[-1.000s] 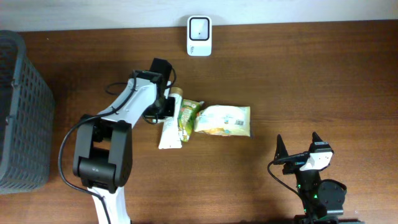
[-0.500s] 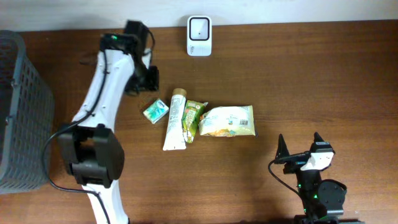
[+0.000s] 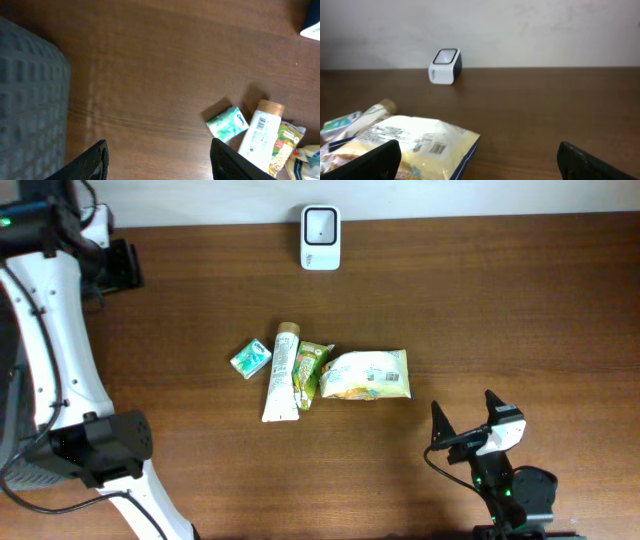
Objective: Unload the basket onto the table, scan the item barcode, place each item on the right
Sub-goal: 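Place the teal packet on the table and raise the left arm away, then move the right gripper to the white snack bag and grasp it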
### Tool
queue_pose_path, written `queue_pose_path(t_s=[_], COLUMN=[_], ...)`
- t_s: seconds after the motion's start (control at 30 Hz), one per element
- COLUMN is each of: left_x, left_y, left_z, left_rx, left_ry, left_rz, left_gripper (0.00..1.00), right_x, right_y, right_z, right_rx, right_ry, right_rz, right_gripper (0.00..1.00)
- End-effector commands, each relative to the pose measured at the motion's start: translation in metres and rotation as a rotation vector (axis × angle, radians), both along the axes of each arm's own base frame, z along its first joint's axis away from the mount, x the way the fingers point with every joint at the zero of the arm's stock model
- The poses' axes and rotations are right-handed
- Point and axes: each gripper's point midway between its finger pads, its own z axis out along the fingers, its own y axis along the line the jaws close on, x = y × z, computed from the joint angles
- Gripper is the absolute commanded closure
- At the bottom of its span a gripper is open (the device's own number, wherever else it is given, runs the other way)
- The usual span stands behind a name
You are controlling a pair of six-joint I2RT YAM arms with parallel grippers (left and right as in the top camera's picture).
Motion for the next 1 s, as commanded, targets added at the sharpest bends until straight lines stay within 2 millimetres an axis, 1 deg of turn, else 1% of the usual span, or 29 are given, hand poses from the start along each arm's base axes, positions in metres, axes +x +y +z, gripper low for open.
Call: queue_pose_path(t_s=[0.0,0.1,0.13,0.17,0.2,0.3,0.33,0.37,0.4,0.43,0.47,0.53,0.57,0.63,0.67,0.73,0.77,0.83,0.9,0.93,0.97], left_x=[0.004,0.007,0.009,0.009,0.009,0.009,0.009,0.01,0.011,0.011,0.011,0.011,0.011,0.011,0.011,0.011,0.011,0.011,0.011,0.011,0.011], left_y=[0.006,0.007,0.008,0.008,0.008,0.008,0.008,0.008,0.008,0.008,0.008,0.008,0.008,0.008,0.008,0.008,0.008,0.008,0.008,0.008,0.008], left_z=[0.016,0.017,0.018,0.018,0.018,0.018,0.018,0.018,0.019,0.019,0.019,0.019,0.019,0.019,0.019,0.019,0.019,0.019,0.019,0.019,0.019], left_rx=[0.014,0.018,0.021,0.02,0.02,0.02,0.02,0.021,0.022,0.022,0.022,0.022,0.022,0.022,0.022,0.022,0.022,0.022,0.022,0.022,0.022], left_ry=[-0.063,-0.078,-0.085,-0.084,-0.084,-0.084,-0.084,-0.086,-0.093,-0.091,-0.091,-0.091,-0.091,-0.091,-0.091,-0.091,-0.091,-0.091,-0.091,-0.091,-0.091], left_rz=[-0.044,-0.044,-0.044,-0.044,-0.044,-0.044,-0.044,-0.044,-0.044,-0.044,-0.044,-0.044,-0.044,-0.044,-0.044,-0.044,-0.044,-0.044,-0.044,-0.044,-0.044], left_gripper=[0.35,0.32,0.3,0.27,0.01,0.01,0.01,0.01,0.01,0.01,0.01,0.01,0.01,0.01,0.01,0.01,0.01,0.01,0.01,0.01,0.01], right_x=[0.006,0.022,0.037,0.05,0.056,0.079,0.089,0.095,0.099,0.103,0.103,0.104,0.111,0.125,0.129,0.132,0.131,0.13,0.125,0.12,0.111], right_y=[0.003,0.003,0.003,0.003,0.002,0.002,0.002,0.006,0.016,0.029,0.049,0.084,0.094,0.11,0.126,0.164,0.186,0.221,0.258,0.27,0.282], right_z=[0.035,0.05,0.057,0.059,0.059,0.056,0.055,0.053,0.045,0.043,0.049,0.071,0.071,0.055,0.043,0.019,0.01,-0.002,-0.014,-0.022,-0.033], right_rx=[0.024,0.026,0.026,0.029,0.03,0.036,0.041,0.052,0.078,0.111,0.161,0.234,0.268,0.311,0.318,0.276,0.244,0.19,0.146,0.132,0.112], right_ry=[0.017,0.093,0.181,0.274,0.32,0.512,0.559,0.587,0.623,0.624,0.607,0.513,0.507,0.565,0.597,0.671,0.702,0.741,0.801,0.832,0.879], right_rz=[0.021,0.021,0.021,0.02,0.019,0.016,0.017,0.038,0.094,0.172,0.295,0.546,0.582,0.542,0.54,0.553,0.574,0.602,0.656,0.675,0.695], right_gripper=[0.01,0.01,0.01,0.01,0.01,0.01,0.01,0.02,0.01,0.01,0.01,0.01,0.01,0.01,0.02,0.09,0.12,0.18,0.25,0.3,0.36])
